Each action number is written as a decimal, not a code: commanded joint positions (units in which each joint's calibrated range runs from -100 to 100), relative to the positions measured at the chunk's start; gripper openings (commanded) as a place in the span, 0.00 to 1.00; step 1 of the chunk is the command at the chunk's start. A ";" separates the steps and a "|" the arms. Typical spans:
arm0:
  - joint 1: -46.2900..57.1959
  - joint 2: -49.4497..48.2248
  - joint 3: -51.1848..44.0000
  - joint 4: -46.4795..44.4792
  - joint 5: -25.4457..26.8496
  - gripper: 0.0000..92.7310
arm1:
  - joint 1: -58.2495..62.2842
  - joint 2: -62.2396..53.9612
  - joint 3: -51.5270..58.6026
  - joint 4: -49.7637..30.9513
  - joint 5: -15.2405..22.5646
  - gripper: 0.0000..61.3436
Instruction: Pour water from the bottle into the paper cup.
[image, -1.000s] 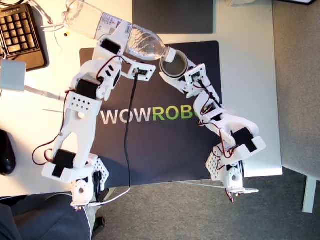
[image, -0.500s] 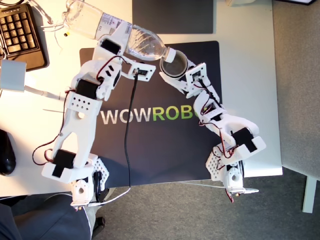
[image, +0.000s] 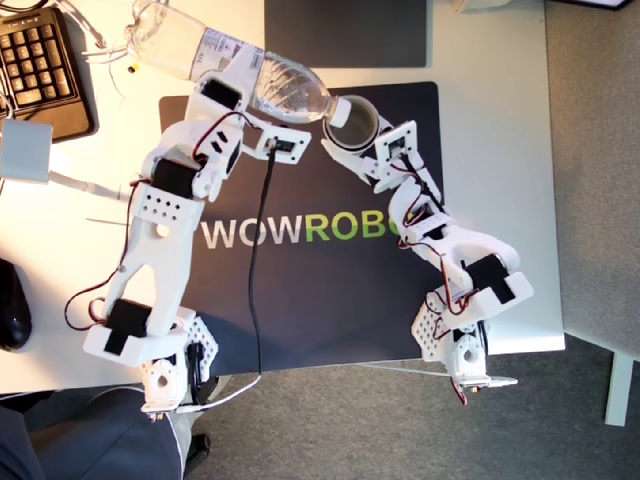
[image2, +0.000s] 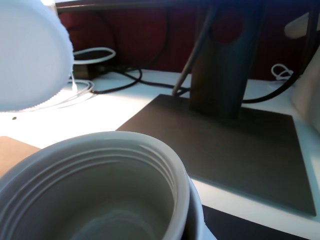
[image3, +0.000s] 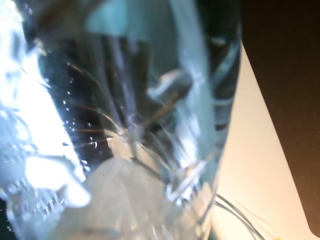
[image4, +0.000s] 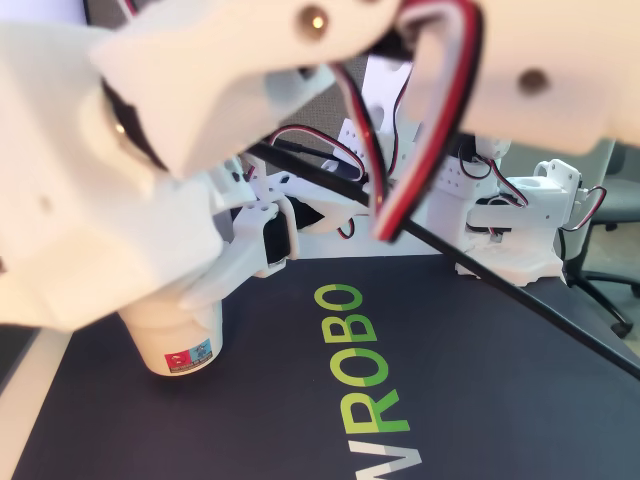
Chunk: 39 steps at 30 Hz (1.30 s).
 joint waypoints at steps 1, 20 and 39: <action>-0.98 -12.26 -5.47 0.12 -0.10 0.00 | 0.46 -3.89 -6.65 0.03 -0.78 0.00; -0.85 -11.83 -5.84 0.20 -0.15 0.00 | -0.86 -3.54 -5.56 -5.77 -1.17 0.00; -0.85 -10.35 -6.75 -0.05 -0.15 0.00 | -3.49 -1.22 -2.02 -10.27 -0.49 0.00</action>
